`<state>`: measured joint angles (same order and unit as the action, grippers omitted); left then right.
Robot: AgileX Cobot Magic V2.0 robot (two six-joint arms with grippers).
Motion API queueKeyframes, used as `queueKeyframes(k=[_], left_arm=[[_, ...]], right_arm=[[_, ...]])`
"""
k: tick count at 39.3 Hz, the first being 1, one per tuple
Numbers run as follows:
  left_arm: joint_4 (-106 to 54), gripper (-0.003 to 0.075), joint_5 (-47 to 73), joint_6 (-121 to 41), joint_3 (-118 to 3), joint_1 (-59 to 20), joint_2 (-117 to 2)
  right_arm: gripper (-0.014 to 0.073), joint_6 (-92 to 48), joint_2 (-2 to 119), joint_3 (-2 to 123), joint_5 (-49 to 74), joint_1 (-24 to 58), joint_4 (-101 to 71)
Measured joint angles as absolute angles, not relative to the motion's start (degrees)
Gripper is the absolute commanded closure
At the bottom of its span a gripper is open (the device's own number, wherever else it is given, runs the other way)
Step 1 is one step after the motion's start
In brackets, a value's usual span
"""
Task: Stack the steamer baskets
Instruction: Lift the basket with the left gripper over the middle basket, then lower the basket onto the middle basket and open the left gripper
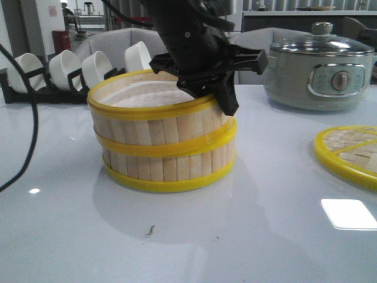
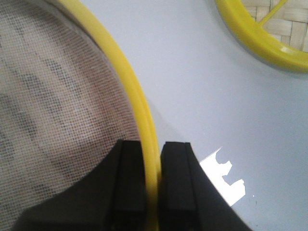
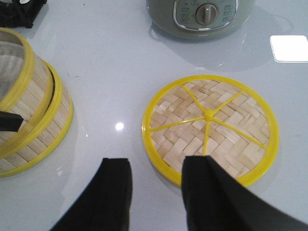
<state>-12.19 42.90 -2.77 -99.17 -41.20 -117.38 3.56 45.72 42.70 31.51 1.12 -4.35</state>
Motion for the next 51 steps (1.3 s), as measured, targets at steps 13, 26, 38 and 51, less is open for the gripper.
queueKeyframes(k=[13, 26, 38, 51], left_arm=[[-11.95, 0.0633, 46.11, -2.55, -102.76, -41.20, -119.58], [-11.95, 0.0633, 46.43, -2.32, -103.47, -41.20, -120.04], [-12.70, 0.0633, 44.47, -2.23, -103.47, -41.20, -120.83], [-12.79, 0.0629, 44.36, -2.23, -103.47, -41.20, -120.83]], right_arm=[[0.0223, 3.56, 45.72, 42.70, 31.51, 1.12, -4.45], [0.0223, 3.56, 45.72, 42.70, 31.51, 1.12, -4.45], [0.0223, 3.56, 45.72, 42.70, 31.51, 1.12, -4.45], [0.0223, 3.56, 45.72, 42.70, 31.51, 1.12, -4.45]])
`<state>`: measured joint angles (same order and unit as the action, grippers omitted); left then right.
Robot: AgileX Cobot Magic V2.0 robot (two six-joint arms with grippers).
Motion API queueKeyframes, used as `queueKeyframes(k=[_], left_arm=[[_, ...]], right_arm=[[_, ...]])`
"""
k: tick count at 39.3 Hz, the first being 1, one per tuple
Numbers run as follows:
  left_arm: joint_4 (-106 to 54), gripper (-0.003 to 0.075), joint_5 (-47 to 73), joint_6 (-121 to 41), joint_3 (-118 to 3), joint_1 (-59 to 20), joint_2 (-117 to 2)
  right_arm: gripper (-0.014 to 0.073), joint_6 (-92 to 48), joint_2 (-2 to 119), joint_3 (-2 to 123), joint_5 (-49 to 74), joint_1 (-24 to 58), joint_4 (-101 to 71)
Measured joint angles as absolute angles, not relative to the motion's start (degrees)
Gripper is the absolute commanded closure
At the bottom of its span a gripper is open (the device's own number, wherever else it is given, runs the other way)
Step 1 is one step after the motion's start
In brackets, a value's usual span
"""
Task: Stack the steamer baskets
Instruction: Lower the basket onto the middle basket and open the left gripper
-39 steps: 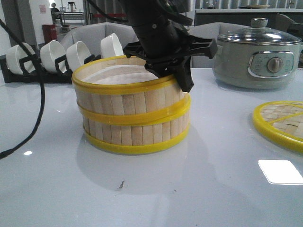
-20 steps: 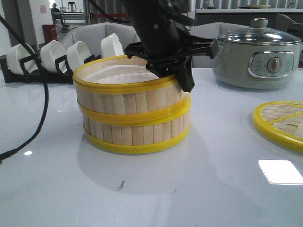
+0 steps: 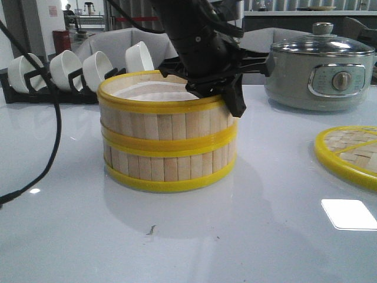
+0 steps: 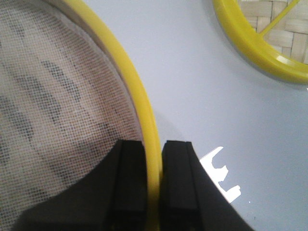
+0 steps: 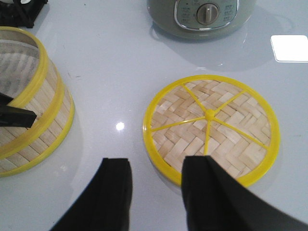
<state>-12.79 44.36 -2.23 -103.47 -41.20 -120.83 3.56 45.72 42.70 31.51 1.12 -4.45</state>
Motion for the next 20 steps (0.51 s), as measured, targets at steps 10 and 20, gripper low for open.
queueKeyframes(k=[10, 20], left_arm=[[-12.79, 0.0351, 44.79, -2.71, -106.16, -41.20, -121.84], [-11.80, 0.0265, 46.71, -2.85, -112.08, -41.44, -122.22]], right_arm=[[0.0223, 3.56, 45.72, 42.70, 31.51, 1.12, -4.45], [0.0223, 3.56, 45.72, 42.70, 31.51, 1.12, -4.45]])
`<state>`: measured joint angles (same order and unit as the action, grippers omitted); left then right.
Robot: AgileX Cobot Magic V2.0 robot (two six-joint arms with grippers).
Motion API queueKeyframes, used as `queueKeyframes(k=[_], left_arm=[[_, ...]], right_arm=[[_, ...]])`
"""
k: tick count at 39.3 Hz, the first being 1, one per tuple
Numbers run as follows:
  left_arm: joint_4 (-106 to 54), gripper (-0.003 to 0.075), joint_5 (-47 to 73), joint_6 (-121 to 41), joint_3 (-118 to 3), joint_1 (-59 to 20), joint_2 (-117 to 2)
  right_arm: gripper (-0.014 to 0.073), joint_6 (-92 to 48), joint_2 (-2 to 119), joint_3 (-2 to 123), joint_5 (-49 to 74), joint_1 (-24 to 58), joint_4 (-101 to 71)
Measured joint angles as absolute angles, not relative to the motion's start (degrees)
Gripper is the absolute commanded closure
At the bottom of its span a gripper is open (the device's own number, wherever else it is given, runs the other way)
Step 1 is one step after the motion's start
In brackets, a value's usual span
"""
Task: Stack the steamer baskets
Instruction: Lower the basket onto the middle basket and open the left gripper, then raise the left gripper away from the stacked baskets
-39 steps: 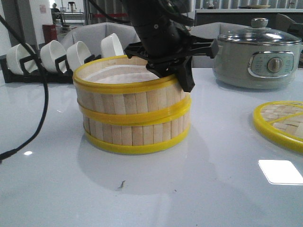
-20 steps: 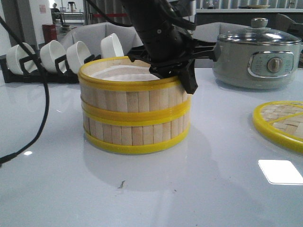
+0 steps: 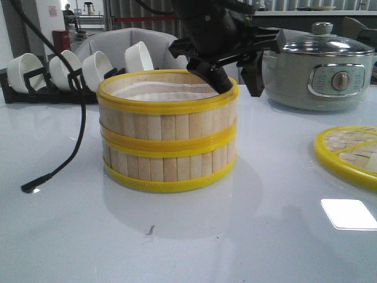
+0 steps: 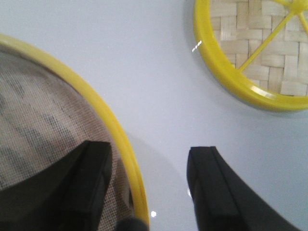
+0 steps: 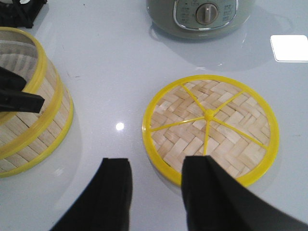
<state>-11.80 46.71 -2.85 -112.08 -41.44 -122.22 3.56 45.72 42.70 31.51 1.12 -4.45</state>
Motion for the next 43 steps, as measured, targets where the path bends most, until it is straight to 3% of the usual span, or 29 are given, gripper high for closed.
queueKeyframes(k=[8, 11, 13, 17, 20, 23, 43], left_arm=[[-10.58, 0.0271, 50.33, -2.85, -114.83, -41.51, -122.22], [-9.78, 0.0316, 52.09, -2.85, -116.11, -41.51, -122.22], [-8.86, 0.0391, 53.40, -2.85, -117.23, -41.51, -122.22], [-7.01, 0.0658, 56.28, -2.85, -119.69, -41.03, -121.69], [-6.21, 0.0601, 57.58, -2.85, -121.22, -40.03, -120.30], [-5.72, 0.0634, 58.02, -2.85, -122.42, -38.00, -117.35], [-4.84, 0.0632, 61.46, -2.98, -120.56, -17.19, -90.73]], right_arm=[[0.0223, 3.56, 45.72, 42.70, 31.51, 1.12, -4.45], [0.0223, 3.56, 45.72, 42.70, 31.51, 1.12, -4.45], [0.0223, 3.56, 45.72, 42.70, 31.51, 1.12, -4.45], [0.0223, 3.56, 45.72, 42.70, 31.51, 1.12, -4.45], [0.0223, 3.56, 45.72, 42.70, 31.51, 1.12, -4.45], [0.0223, 3.56, 45.72, 42.70, 31.51, 1.12, -4.45], [0.0223, 3.56, 45.86, 42.70, 29.77, 1.12, -4.45]])
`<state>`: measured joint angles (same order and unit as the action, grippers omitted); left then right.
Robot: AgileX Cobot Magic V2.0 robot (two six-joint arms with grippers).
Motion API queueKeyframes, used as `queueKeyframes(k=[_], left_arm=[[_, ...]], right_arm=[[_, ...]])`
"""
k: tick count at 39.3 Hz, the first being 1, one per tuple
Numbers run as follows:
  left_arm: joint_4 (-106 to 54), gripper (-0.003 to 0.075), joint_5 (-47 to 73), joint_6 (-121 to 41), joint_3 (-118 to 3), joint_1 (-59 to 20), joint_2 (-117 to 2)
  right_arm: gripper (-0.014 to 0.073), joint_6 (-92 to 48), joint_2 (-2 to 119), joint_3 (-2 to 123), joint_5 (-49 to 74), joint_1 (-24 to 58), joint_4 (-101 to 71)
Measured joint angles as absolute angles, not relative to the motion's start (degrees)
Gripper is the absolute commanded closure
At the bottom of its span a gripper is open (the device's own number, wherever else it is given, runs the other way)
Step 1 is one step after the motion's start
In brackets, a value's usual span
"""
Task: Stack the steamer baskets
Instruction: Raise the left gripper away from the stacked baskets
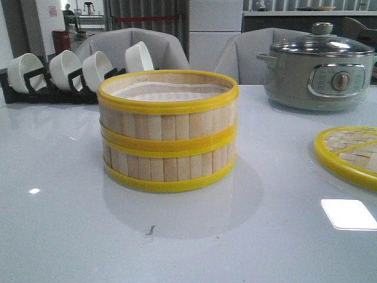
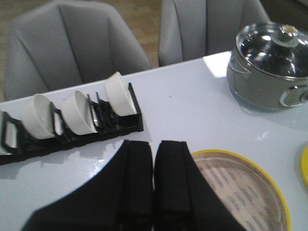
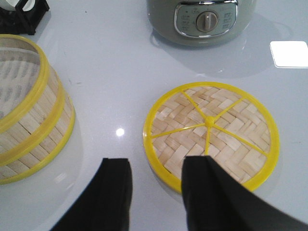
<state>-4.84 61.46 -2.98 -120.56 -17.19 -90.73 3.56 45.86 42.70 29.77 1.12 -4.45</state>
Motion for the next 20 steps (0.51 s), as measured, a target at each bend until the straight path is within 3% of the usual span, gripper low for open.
queueKeyframes(k=[10, 20], left_arm=[[-4.54, 0.0632, 59.06, -2.98, -104.70, -9.72, -71.89], [-2.84, 0.0632, 53.57, -2.98, -80.69, -8.97, -49.62]], right_arm=[[0.0223, 3.56, 48.39, 42.70, 27.08, 1.12, -4.45], [0.0223, 3.56, 50.81, 42.70, 26.87, 1.12, -5.53]])
